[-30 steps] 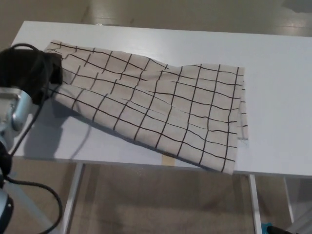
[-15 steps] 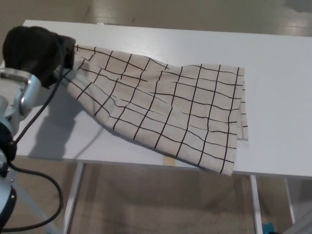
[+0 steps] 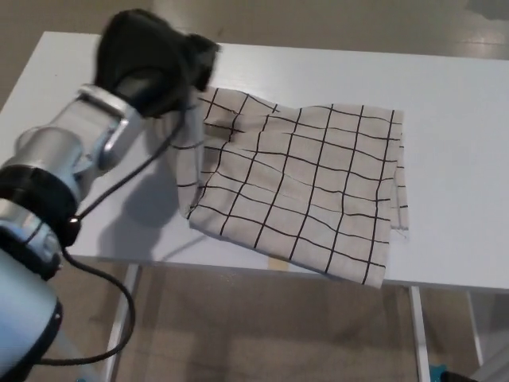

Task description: Use the left hand to fold a white towel with checkered patterns in half.

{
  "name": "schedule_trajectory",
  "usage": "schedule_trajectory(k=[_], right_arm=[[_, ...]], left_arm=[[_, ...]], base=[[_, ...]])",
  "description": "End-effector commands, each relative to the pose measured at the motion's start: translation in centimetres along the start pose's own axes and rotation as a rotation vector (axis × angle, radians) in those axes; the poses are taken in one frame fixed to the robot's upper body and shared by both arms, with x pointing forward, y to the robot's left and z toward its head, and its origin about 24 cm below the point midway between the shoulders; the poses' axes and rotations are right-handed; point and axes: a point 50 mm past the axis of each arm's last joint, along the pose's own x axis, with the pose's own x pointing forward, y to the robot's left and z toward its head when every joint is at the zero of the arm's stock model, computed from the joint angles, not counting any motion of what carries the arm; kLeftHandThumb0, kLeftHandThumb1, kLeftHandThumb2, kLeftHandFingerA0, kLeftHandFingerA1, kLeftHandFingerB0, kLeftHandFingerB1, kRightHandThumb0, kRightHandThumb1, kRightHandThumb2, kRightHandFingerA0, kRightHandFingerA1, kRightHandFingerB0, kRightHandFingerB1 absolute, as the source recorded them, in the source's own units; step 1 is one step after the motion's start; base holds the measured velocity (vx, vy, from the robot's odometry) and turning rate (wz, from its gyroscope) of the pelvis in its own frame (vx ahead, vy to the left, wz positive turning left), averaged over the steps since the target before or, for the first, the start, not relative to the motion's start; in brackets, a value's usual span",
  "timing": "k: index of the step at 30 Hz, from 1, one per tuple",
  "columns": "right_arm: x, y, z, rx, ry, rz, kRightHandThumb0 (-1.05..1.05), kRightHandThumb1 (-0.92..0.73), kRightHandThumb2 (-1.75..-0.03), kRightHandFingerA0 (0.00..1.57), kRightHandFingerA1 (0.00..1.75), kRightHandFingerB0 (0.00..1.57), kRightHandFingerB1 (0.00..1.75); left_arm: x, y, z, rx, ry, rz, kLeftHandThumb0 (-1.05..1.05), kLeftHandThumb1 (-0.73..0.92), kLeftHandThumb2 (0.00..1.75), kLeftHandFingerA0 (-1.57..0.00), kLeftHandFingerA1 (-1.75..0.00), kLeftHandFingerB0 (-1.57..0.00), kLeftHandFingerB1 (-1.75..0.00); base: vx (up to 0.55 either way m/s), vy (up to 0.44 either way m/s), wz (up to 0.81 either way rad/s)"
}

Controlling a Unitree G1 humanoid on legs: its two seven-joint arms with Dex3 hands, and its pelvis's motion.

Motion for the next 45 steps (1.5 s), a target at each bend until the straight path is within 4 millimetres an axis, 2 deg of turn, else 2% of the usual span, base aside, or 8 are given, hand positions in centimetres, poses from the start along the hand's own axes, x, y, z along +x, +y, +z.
schedule_trajectory(k=[1, 16, 19, 30, 31, 41, 43, 45], right_arm=[[-0.3, -0.2, -0.1, 0.023, -0.019, -0.011, -0.31, -0.64, -0.6, 0.48, 0.55, 0.6, 0.48], [-0.5, -0.3, -0.2, 0.015, -0.021, -0.012, -0.29, -0.64, -0.59, 0.52, 0.55, 0.65, 0.48], [-0.7, -0.1, -0.3, 0.034, -0.014, -0.004, -0.27, -0.65, -0.59, 0.53, 0.55, 0.65, 0.48], [-0.7, -0.1, -0.3, 0.012, -0.001, -0.015, -0.28, -0.64, -0.59, 0.54, 0.54, 0.65, 0.49], [-0.6, -0.1, -0.2, 0.008, -0.009, -0.013, -0.29, -0.64, -0.59, 0.55, 0.53, 0.66, 0.49], [0.1, 0.0, 0.4, 0.016, -0.03, -0.011, -0.29, -0.65, -0.59, 0.57, 0.56, 0.67, 0.49], [0.4, 0.2, 0.6, 0.015, -0.029, -0.003, -0.29, -0.65, -0.59, 0.57, 0.56, 0.67, 0.5], [0.1, 0.2, 0.6, 0.019, -0.029, -0.01, -0.29, -0.65, -0.59, 0.57, 0.56, 0.67, 0.5]], left_arm=[[2.3, 1.6, 4.5, 0.013, -0.229, 0.076, -0.33, 0.48, 0.59, -0.9, -1.64, -0.92, -0.57], [2.8, 1.5, 11.7, -0.025, -0.453, 0.1, -0.3, 0.5, 0.57, -0.91, -1.69, -1.0, -0.59], [2.4, 1.0, 13.8, -0.004, -0.525, 0.062, -0.28, 0.5, 0.57, -0.9, -1.68, -0.97, -1.1], [0.8, -0.8, 18.0, 0.021, -0.718, 0.042, -0.32, 0.5, 0.56, -0.89, -1.73, -0.99, -0.6], [0.0, -1.4, 19.0, 0.014, -0.768, 0.006, -0.3, 0.5, 0.55, -0.86, -1.75, -0.87, -1.31], [-1.5, -2.0, 22.2, -0.044, -0.876, -0.024, -0.27, 0.53, 0.56, -0.85, -1.75, -0.88, -1.4], [-2.5, -2.7, 23.1, -0.052, -0.899, -0.035, -0.37, 0.38, 0.73, -1.18, -1.47, -0.95, -1.29], [-3.4, -3.2, 23.9, -0.065, -0.927, -0.079, -0.3, 0.52, 0.56, -0.84, -1.75, -0.75, -1.63]], base=[[0.0, 0.0, 0.0], [0.0, 0.0, 0.0], [0.0, 0.0, 0.0], [0.0, 0.0, 0.0], [0.0, 0.0, 0.0], [0.0, 0.0, 0.0], [0.0, 0.0, 0.0], [0.0, 0.0, 0.0]])
